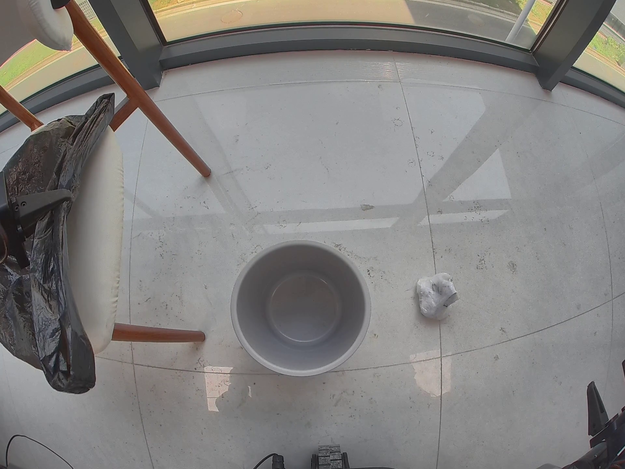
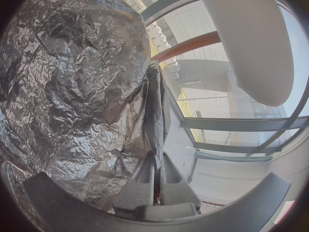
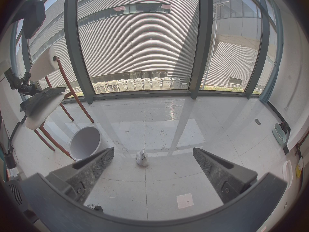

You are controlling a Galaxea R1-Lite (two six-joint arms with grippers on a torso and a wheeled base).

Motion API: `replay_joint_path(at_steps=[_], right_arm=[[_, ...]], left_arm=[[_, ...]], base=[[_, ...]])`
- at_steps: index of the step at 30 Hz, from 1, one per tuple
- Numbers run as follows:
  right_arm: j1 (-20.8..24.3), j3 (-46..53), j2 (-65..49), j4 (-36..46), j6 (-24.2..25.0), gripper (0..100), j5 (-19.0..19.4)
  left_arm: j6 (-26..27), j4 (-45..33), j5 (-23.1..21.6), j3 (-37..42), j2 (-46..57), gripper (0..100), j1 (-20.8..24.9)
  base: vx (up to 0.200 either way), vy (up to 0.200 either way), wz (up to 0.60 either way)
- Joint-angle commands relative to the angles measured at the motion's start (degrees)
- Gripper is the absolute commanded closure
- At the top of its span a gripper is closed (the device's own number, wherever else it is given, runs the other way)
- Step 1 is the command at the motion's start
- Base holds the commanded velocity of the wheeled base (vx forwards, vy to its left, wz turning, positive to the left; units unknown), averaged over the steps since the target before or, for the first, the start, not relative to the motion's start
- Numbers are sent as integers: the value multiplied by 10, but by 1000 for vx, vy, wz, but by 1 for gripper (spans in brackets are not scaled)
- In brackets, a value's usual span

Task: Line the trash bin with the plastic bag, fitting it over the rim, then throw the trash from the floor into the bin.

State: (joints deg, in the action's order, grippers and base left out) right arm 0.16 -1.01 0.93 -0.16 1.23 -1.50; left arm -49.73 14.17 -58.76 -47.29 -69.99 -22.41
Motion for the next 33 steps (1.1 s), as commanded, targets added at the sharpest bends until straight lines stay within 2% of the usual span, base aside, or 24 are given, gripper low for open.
replay_joint_path(at_steps=[1,7,11,14,20,26,33], right_arm=[[0,10,-6,0,0,0,0],[0,10,-6,0,0,0,0],[0,10,-6,0,0,0,0],[0,10,-6,0,0,0,0],[0,10,-6,0,0,0,0],[0,10,-6,0,0,0,0],[0,10,-7,0,0,0,0]], left_arm=[[-5,0,-10,9,27,100,0],[-10,0,-53,26,42,100,4],[-10,0,-54,35,55,100,33],[-11,-1,-54,39,61,100,76],[-25,0,-55,36,69,100,120],[-32,0,-55,37,90,100,204],[-103,0,-55,34,126,100,293]], base=[[0,0,0],[0,0,0],[0,0,0],[0,0,0],[0,0,0],[0,0,0],[0,0,0]])
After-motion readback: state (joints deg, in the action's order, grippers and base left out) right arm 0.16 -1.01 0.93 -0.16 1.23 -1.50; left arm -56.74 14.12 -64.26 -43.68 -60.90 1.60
